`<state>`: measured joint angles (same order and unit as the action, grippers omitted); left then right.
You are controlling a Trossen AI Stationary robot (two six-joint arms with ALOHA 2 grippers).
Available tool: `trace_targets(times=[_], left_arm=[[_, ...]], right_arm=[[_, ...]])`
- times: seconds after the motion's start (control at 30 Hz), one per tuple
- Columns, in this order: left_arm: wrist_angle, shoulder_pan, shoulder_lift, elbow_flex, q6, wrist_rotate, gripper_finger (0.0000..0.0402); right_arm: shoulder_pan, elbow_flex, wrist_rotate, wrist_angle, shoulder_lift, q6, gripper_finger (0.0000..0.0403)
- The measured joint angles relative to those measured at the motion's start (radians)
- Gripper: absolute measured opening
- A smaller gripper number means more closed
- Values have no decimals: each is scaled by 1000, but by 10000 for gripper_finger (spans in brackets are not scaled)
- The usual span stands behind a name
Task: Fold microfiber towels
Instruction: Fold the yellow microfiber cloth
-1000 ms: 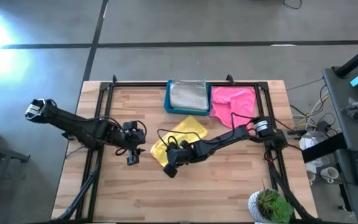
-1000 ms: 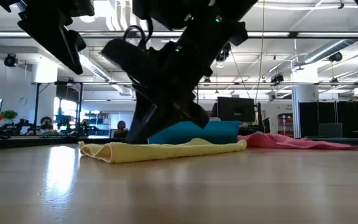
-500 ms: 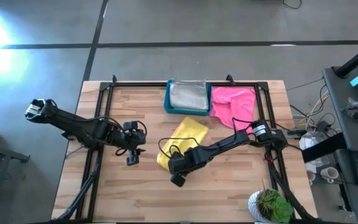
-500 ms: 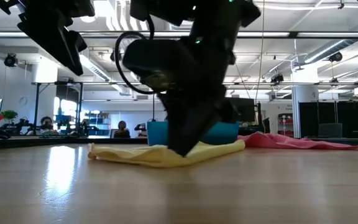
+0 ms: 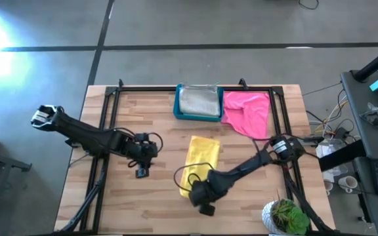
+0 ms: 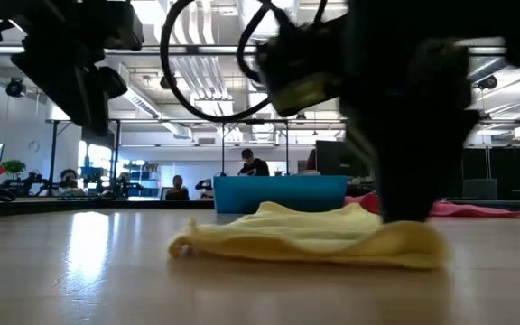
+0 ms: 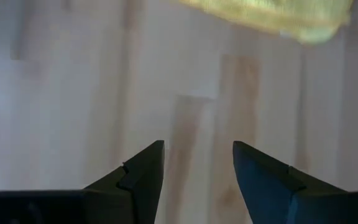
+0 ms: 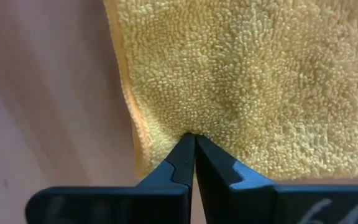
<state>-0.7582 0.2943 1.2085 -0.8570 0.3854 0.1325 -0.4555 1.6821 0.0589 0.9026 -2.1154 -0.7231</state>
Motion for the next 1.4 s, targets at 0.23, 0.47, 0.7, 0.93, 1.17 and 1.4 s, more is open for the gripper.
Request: trace_targets(times=[0.23,0.47,0.7,0.93,1.17,1.4], left_arm=[[117,26,89,-18,1,-118,176],[182,83,167,-84,0,-119,176],[190,131,253,-180,-6,-98,176],[191,185,338,-289,-92,-37,176],[190,224,361,-397,-166,92,176],[201,246,361,-460,-213,111,176]], right_arm=[[-79,-1,-13,30,9,6,9],[-107,-4,-146,35,74,28,8],[-133,-4,-274,45,168,29,9],[-220,-32,-439,101,296,-8,9],[-314,-193,-526,84,430,-207,9],[-355,-327,-555,-58,486,-273,9]])
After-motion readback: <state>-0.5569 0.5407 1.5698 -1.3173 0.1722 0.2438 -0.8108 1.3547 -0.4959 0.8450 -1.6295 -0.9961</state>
